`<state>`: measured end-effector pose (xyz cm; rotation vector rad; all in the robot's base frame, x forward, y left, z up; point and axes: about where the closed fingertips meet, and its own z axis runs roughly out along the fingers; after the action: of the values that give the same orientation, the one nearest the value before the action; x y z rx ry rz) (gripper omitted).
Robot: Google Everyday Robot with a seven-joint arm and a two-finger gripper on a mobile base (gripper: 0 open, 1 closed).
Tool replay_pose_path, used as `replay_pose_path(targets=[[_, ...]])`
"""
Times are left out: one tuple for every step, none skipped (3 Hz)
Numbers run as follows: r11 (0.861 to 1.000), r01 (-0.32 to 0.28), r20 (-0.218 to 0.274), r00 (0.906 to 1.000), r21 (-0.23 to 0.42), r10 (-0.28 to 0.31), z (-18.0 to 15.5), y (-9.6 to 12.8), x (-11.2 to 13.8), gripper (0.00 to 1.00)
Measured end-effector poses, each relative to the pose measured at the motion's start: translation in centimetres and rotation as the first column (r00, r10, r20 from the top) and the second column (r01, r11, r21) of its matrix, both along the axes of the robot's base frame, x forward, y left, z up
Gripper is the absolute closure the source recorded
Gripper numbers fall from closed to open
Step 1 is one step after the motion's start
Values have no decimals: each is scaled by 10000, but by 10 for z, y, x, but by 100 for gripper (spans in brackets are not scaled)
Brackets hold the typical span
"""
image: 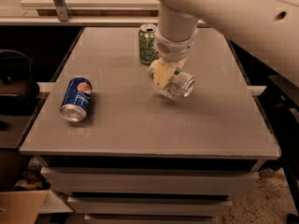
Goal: Move 7up can near pepsi can
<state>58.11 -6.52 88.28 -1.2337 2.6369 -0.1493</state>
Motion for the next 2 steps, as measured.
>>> replay_pose_path(targets=[[9715, -2152, -285, 9766, -999, 2134, -15, 44, -28, 100], [9143, -3835, -984, 9226, -1302, 3730, -28, 78, -42, 100]])
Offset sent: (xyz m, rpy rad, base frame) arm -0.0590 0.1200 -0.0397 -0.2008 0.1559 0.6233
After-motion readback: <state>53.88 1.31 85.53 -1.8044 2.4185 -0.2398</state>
